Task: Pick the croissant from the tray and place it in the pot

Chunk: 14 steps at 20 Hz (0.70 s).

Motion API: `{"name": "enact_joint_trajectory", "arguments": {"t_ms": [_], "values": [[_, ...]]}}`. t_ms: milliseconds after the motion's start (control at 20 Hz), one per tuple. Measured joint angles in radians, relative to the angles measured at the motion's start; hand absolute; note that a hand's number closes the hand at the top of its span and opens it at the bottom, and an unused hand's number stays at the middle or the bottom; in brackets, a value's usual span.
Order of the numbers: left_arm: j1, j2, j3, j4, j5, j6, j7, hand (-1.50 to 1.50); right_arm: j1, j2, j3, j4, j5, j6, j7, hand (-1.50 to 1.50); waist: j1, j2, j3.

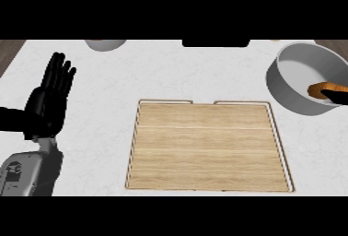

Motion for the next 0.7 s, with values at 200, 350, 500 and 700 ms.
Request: {"name": "enact_joint_trajectory", "arguments": {"t_ms": [200, 350, 500, 700], "values": [[-0.01, -0.002, 0.005, 0.02, -0.006, 0.005, -0.008, 0.0, -0.028, 0.004, -0.064, -0.025, -0.098, -0.014, -0.005, -1.5, -0.004, 0.002, 0.002], [-0.025, 0.006, 0.017, 0.031, -0.002, 0.002, -0.004, 0.0, -0.016, 0.009, -0.118, -0.07, -0.186, -0.009, -0.023, -1.5, -0.01, 0.001, 0.003], [-0.015, 0.008, 0.02, 0.022, 0.002, -0.005, 0.001, 0.0, 0.031, 0.019, -0.166, -0.123, -0.261, -0.023, -0.06, -1.5, -0.01, 0.001, 0.004], [0.0, -0.002, 0.014, 0.015, -0.003, -0.004, -0.004, 0.0, 0.105, -0.001, -0.236, -0.171, -0.366, -0.002, -0.13, -1.5, -0.011, 0.001, 0.004]]}}
